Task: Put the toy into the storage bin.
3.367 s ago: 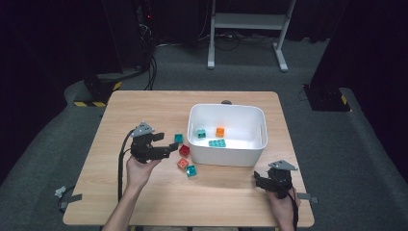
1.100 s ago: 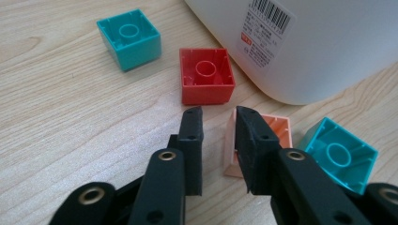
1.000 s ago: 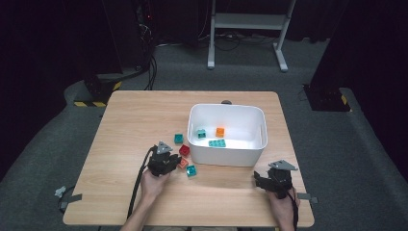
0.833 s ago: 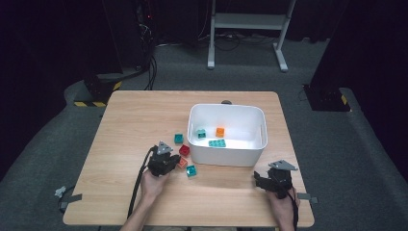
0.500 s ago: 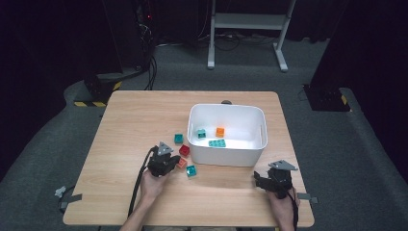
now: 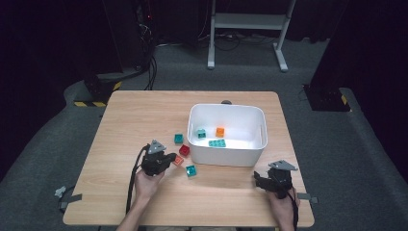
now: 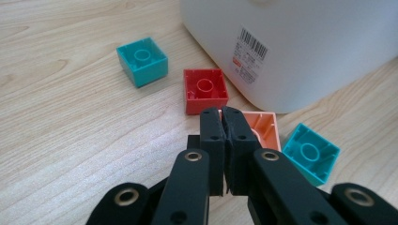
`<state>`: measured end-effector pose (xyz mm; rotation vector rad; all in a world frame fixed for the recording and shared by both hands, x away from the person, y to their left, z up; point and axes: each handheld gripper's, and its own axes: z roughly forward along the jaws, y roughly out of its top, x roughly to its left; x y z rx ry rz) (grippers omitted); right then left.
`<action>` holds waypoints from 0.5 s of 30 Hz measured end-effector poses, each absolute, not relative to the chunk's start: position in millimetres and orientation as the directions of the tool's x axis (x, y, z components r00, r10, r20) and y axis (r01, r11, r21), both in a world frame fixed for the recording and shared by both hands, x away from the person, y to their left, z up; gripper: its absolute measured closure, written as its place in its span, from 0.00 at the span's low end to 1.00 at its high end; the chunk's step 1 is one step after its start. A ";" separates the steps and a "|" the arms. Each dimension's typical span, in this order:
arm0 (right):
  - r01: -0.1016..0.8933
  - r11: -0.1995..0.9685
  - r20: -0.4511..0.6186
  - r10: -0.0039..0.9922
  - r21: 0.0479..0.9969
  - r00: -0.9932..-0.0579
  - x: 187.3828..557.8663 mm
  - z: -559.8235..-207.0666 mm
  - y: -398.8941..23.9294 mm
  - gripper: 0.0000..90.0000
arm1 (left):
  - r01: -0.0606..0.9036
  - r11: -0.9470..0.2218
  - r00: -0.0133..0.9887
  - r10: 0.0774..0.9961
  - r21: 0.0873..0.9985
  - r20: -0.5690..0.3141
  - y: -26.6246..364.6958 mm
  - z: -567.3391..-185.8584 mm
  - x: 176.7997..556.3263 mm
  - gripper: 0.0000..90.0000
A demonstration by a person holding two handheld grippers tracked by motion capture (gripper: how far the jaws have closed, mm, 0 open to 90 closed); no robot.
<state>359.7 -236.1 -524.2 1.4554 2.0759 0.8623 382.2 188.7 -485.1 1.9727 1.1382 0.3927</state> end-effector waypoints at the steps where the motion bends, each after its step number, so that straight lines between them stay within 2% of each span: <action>1: 0.654 0.244 -0.015 0.942 0.716 -0.335 359.6 -524.2 -236.1 0.22 | 0.581 -0.270 0.556 0.821 0.768 -0.132 190.4 -482.4 383.1 0.97; 8: 0.655 0.243 -0.014 0.942 0.715 -0.334 360.1 -524.2 -235.6 0.22 | 0.570 -0.309 0.573 0.814 0.761 -0.098 199.0 -469.0 379.7 0.97; 15: 0.655 0.242 -0.015 0.943 0.716 -0.332 360.8 -524.2 -234.7 0.22 | 0.574 -0.222 0.554 0.814 0.788 -0.173 218.2 -448.7 379.0 0.97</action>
